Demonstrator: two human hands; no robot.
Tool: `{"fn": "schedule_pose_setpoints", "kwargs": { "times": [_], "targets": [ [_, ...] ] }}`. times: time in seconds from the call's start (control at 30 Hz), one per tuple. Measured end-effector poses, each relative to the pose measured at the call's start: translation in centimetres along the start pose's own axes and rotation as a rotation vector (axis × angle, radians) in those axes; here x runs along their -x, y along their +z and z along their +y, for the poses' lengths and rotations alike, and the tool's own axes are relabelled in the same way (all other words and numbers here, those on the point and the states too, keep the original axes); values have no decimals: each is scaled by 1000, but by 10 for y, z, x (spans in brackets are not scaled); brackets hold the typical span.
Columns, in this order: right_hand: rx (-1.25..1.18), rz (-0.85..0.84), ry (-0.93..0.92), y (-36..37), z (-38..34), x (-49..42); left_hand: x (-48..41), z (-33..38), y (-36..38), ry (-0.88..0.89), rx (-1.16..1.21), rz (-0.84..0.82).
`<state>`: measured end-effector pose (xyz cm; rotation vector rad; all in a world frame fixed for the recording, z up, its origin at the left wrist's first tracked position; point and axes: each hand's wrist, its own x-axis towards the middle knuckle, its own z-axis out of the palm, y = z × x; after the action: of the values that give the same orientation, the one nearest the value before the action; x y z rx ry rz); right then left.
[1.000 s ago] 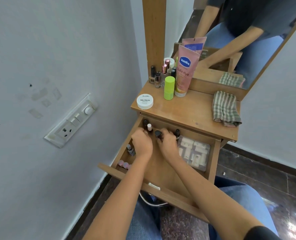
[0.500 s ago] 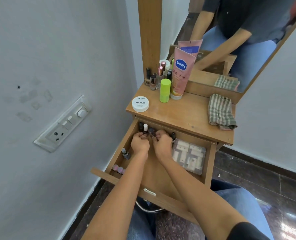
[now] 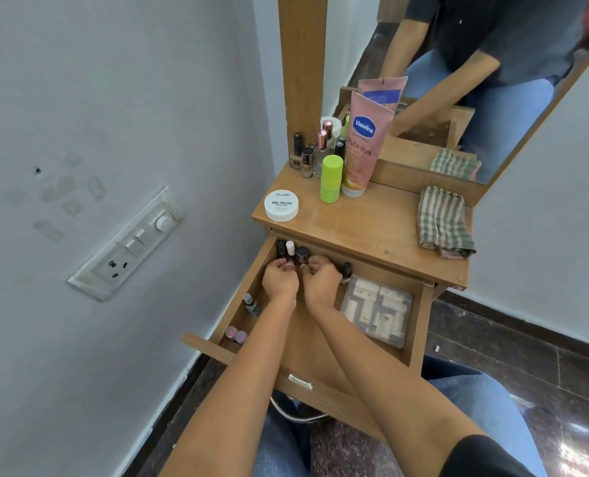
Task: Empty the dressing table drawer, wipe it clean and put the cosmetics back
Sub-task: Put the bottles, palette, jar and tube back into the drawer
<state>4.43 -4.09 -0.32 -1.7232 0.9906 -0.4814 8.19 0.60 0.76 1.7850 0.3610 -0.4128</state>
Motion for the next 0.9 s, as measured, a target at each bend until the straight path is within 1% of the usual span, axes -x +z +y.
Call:
{"fn": "schedule_pose_setpoints", "kwargs": {
  "times": [0.27,0.33,0.47,0.6,0.7,0.8,0.9],
  "targets": [
    [10,-34,38,-11,-2,6,14,5,-7,14,-50,-26],
    [26,-39,16,-18,-3,11,22,7,-10,36,-65,-30],
    [61,-62,-89,-34,-10,23,39,9,-19,115,-82,-35],
    [102,-69,-226,-52,-29,28,50,20,-28,237,-49,-36],
    [179,-70,-380,-65,-53,24,55,43,-35,383,-69,-29],
    [355,-29,-578,-77,-86,11,53,73,-38,531,-78,-26],
    [587,-2,-739,-85,-123,-7,41,107,-37,640,-111,-25]
  ]
}}
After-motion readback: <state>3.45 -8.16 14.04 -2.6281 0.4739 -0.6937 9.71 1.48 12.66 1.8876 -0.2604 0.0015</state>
